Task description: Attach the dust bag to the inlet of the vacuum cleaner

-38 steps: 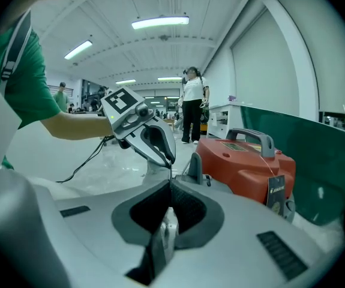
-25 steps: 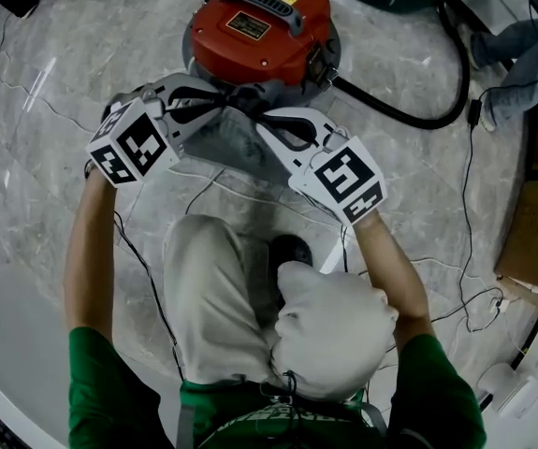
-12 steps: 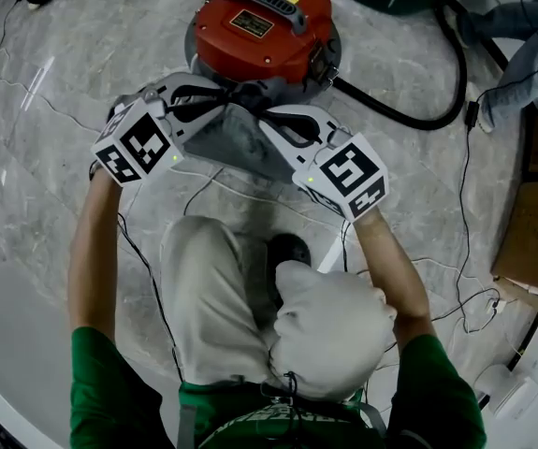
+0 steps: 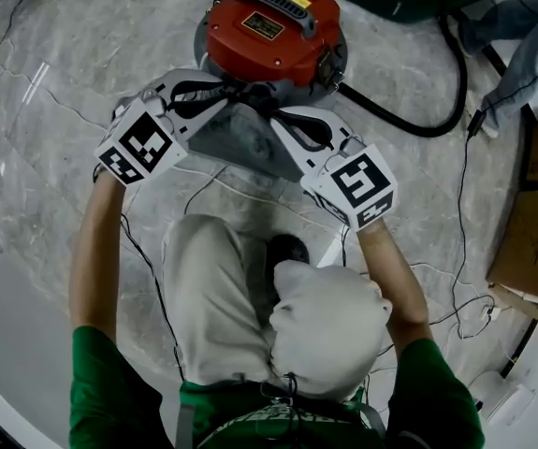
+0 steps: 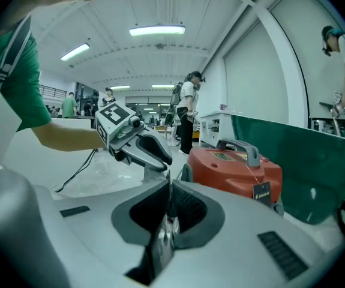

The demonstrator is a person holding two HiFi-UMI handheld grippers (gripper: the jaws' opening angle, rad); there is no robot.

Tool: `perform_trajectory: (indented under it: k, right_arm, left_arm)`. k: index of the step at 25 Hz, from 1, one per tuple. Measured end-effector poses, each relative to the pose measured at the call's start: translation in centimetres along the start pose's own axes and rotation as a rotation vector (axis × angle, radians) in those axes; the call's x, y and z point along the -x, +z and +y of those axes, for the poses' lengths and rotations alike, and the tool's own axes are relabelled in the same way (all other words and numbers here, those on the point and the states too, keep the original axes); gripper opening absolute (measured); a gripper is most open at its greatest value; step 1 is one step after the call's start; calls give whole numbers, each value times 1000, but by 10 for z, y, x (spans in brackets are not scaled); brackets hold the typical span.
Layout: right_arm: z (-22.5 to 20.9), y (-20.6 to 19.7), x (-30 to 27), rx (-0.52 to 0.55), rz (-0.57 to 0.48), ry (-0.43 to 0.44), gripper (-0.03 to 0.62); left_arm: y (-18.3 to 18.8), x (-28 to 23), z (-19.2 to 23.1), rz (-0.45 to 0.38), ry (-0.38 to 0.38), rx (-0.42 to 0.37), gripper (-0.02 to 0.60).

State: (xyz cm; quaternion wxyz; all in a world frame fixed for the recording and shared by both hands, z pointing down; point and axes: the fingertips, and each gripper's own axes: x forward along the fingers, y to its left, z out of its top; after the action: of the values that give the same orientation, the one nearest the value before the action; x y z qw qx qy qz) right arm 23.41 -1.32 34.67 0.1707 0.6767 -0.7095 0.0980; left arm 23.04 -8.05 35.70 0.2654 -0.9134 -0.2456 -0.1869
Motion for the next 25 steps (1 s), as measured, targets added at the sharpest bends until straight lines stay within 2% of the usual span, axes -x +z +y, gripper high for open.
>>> perform_trajectory:
  k: [4, 8, 11, 16, 19, 22, 25]
  right_arm:
    - [-6, 16, 4, -7, -43, -7, 15]
    - [-11, 16, -4, -12, -17, 37, 14]
    - [-16, 17, -6, -30, -14, 55, 9]
    - [-24, 37, -3, -52, -42, 54, 8]
    - [-26, 51, -7, -75, -6, 78, 8]
    - [-26, 75, -1, -121, 33, 121, 8]
    - [-32, 111, 14, -140, 66, 112, 8]
  left_arm:
    - [6, 6, 9, -4, 48, 3, 55]
    - [14, 10, 31, -55, 123, 117, 44]
    - [22, 11, 33, -81, 119, 157, 8]
    - [33, 7, 29, -81, 82, 175, 3]
    - [43, 11, 36, -66, 73, 220, 3]
    - [69, 26, 48, -61, 66, 290, 3]
    - [104, 53, 68, -63, 87, 330, 3]
